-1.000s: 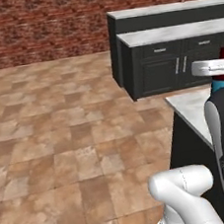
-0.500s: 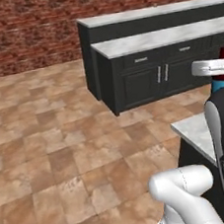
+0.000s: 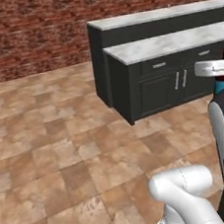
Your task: Get the candle and the beer from the cabinet and move them to the dining counter.
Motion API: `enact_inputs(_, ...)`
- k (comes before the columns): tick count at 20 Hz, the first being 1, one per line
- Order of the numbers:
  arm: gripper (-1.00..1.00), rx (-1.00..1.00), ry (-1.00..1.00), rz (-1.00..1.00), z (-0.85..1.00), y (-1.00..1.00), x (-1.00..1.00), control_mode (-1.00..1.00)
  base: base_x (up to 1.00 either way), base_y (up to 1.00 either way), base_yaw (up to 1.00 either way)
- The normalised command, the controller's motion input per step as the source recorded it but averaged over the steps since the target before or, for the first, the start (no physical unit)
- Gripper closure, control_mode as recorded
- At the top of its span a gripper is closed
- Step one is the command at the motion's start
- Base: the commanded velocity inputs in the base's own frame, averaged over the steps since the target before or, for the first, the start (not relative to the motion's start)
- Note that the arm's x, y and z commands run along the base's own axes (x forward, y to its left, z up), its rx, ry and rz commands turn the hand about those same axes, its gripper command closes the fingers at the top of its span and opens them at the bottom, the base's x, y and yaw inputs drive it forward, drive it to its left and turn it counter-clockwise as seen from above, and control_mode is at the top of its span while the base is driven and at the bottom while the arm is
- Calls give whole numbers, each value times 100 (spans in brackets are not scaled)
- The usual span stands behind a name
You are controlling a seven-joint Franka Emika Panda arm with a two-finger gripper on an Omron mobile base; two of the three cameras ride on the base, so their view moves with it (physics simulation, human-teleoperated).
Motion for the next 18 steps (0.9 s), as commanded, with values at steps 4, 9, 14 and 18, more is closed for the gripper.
enact_inputs(4, 100, 0, 0, 0, 0, 0, 0, 100, 100, 100, 5)
enact_inputs(9, 100, 0, 0, 0, 0, 0, 0, 100, 100, 100, 19)
enact_inputs(14, 100, 0, 0, 0, 0, 0, 0, 100, 100, 88, 20)
enact_inputs(18, 100, 0, 0, 0, 0, 0, 0, 100, 100, 35, 5)
